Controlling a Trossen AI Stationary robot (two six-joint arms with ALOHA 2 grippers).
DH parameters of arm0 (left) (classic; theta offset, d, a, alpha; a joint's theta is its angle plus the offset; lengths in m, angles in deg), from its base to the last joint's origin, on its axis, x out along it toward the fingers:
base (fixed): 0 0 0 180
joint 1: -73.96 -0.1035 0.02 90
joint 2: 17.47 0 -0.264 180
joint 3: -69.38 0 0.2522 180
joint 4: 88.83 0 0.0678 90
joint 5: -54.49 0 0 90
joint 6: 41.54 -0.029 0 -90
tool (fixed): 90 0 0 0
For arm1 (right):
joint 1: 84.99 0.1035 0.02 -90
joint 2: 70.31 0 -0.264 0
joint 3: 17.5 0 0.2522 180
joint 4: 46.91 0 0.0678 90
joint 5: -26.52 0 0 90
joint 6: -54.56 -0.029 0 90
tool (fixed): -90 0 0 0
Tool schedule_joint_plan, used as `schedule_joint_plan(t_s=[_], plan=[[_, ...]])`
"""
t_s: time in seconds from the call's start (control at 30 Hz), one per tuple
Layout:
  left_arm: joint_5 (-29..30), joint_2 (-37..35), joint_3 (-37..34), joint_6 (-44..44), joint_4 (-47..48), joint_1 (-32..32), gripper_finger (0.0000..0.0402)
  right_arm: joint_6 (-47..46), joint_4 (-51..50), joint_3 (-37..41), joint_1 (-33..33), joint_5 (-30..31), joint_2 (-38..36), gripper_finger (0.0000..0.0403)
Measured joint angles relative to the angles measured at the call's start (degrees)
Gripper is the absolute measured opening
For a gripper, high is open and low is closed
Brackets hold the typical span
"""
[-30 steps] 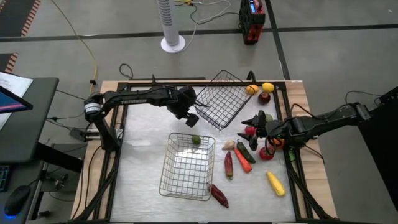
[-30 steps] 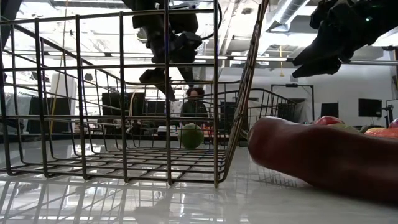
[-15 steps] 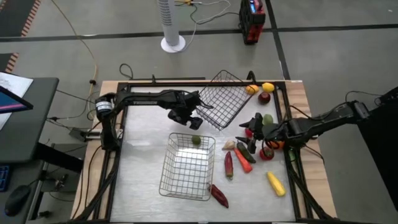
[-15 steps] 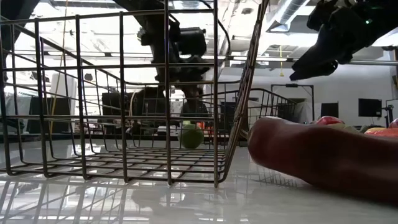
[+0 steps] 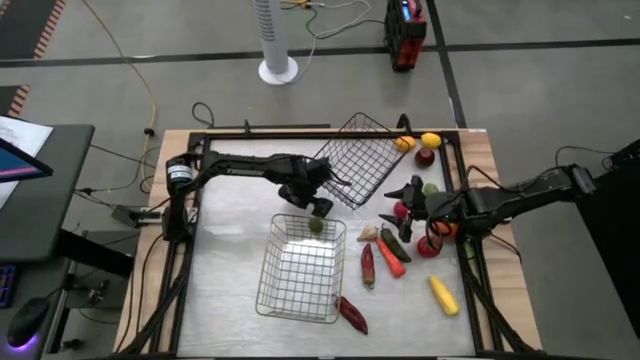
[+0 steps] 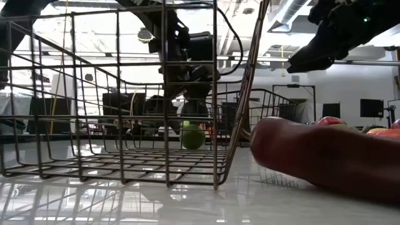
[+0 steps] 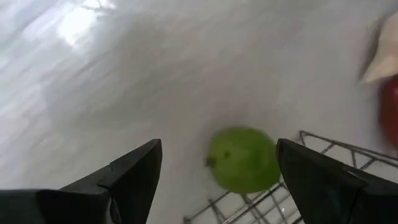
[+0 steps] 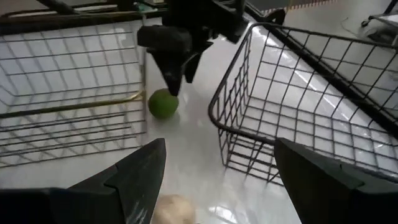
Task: Sort produce into baskets
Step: Put the left green lime into the black wire basket
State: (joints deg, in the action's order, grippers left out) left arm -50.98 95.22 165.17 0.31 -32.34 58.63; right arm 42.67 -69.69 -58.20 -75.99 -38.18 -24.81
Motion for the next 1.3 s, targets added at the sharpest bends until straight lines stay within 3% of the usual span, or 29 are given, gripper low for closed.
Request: schedule_joint_plan(t_s=[0.8,1.3], plan=[[-1.81,0.0,-0.05,-4.2,1.65,3.84,0.0304,1.43,0.94,0.0,-1.98,-1.55,0.02,0.0327],[3.96,0.0,-0.12,-3.55,0.3,5.26,0.0304,1.39,1.07,0.0,-1.98,-1.55,0.02,0.0327]])
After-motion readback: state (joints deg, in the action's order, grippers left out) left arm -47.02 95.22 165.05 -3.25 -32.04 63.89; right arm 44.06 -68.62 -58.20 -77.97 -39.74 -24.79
